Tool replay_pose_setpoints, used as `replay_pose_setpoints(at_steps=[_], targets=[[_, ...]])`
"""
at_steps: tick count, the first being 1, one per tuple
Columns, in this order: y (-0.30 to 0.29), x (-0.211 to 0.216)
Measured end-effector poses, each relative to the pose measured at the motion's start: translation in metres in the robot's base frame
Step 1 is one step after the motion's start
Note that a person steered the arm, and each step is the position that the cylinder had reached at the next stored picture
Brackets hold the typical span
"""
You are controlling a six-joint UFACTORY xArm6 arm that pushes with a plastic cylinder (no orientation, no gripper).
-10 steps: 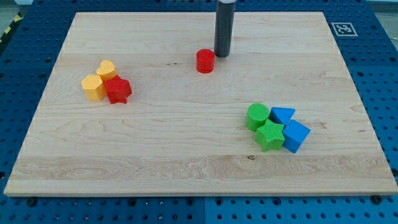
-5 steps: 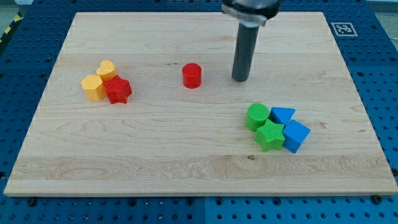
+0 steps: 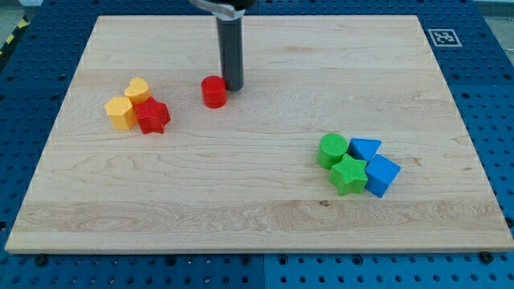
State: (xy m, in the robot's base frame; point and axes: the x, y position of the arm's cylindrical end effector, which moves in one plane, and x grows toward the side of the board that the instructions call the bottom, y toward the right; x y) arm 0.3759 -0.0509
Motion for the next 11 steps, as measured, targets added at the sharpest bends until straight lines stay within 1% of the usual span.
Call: replay_pose_setpoints(at_steps=[1, 2, 3, 4, 6, 7, 8, 9, 10, 11], targets=[[0.017, -0.003], [0.041, 0.003], [0.039, 0.023], [-0.003, 0.024], [-0.008, -0.017], [-0.049, -0.004], [-0.063, -0.002], [-0.019, -0.011], [0.007, 0.013], [0.002, 0.049]])
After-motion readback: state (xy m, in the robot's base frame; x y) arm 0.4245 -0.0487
